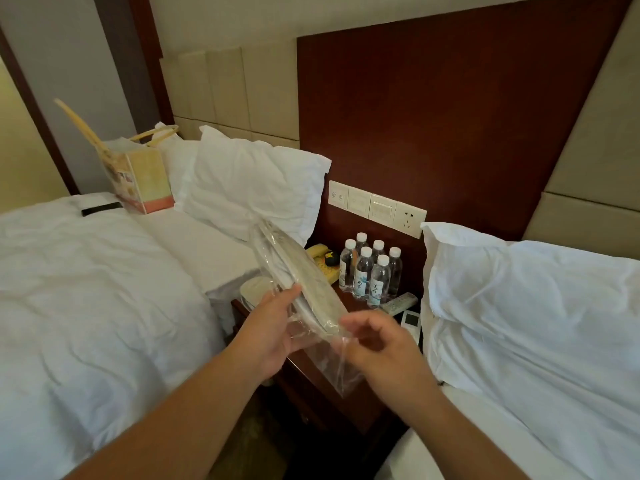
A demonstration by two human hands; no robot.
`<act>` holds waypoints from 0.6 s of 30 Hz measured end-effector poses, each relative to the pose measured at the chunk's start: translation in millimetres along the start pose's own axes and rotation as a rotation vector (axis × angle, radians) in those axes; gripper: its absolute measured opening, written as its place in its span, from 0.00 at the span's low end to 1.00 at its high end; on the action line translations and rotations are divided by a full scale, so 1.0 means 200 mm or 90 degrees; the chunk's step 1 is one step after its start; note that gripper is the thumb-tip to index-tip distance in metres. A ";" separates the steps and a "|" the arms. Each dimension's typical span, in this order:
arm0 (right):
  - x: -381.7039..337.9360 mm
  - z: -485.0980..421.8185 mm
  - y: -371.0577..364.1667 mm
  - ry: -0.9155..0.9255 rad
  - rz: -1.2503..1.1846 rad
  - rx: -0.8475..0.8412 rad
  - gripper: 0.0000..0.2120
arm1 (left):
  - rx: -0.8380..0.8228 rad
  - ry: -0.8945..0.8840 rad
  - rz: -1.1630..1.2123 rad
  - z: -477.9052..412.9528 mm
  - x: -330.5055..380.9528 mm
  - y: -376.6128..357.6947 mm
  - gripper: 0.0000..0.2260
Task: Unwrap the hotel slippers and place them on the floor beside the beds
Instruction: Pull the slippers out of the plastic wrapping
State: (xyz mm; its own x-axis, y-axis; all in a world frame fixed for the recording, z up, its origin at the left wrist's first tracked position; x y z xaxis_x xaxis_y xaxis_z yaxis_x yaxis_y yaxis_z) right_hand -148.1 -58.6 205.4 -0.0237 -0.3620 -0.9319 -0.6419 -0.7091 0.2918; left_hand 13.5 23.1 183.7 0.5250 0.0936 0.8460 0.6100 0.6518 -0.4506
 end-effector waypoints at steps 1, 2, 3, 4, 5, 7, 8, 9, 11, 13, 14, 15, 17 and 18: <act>-0.01 0.03 -0.02 0.026 0.025 -0.009 0.15 | 0.013 -0.004 0.006 0.00 0.02 0.00 0.12; -0.02 0.06 -0.04 0.051 0.042 -0.016 0.18 | 0.023 -0.010 0.011 0.01 0.03 0.00 0.12; -0.04 0.08 -0.06 0.072 0.058 -0.018 0.20 | 0.030 -0.016 0.016 0.02 0.04 -0.01 0.12; -0.06 0.09 -0.07 0.090 0.077 -0.013 0.21 | 0.034 -0.021 0.022 0.03 0.05 -0.01 0.12; -0.08 0.11 -0.08 0.108 0.098 -0.001 0.21 | 0.035 -0.023 0.031 0.04 0.06 -0.02 0.13; -0.14 0.13 -0.08 0.164 0.148 0.040 0.18 | 0.024 -0.025 0.050 0.07 0.07 -0.04 0.14; -0.18 0.14 -0.09 0.201 0.181 0.054 0.17 | 0.014 -0.027 0.055 0.08 0.08 -0.05 0.15; -0.21 0.16 -0.10 0.237 0.226 0.059 0.18 | 0.005 -0.031 0.055 0.08 0.09 -0.06 0.15; -0.27 0.17 -0.13 0.290 0.323 0.065 0.21 | -0.002 -0.038 0.057 0.09 0.10 -0.07 0.15; -0.32 0.18 -0.14 0.356 0.367 0.092 0.14 | -0.003 -0.033 0.070 0.09 0.11 -0.07 0.16; -0.34 0.19 -0.14 0.407 0.377 0.112 0.09 | -0.004 -0.025 0.077 0.10 0.11 -0.07 0.16; -0.35 0.21 -0.15 0.463 0.395 0.132 0.08 | -0.006 -0.015 0.086 0.10 0.11 -0.07 0.17; -0.37 0.26 -0.18 0.570 0.451 0.149 0.07 | -0.010 0.007 0.109 0.11 0.11 -0.06 0.17; -0.37 0.28 -0.20 0.606 0.471 0.151 0.06 | -0.014 0.018 0.119 0.11 0.10 -0.06 0.17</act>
State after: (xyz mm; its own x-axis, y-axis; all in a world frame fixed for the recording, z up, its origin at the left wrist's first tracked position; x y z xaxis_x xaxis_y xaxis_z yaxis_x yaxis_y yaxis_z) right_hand -163.6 29.5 251.6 0.0632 -0.9980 -0.0012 -0.8372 -0.0537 0.5443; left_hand 4.1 33.6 212.4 0.6465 0.1908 0.7387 0.5125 0.6085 -0.6058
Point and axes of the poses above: each hand's wrist, its own z-axis away from the middle knuckle, its own y-axis out of the back of the hand, x = y × z, the point moved 6 cm from there along -z, towards the middle knuckle, and after that the axes turned 1 degree about y, right-handed, at the moved point
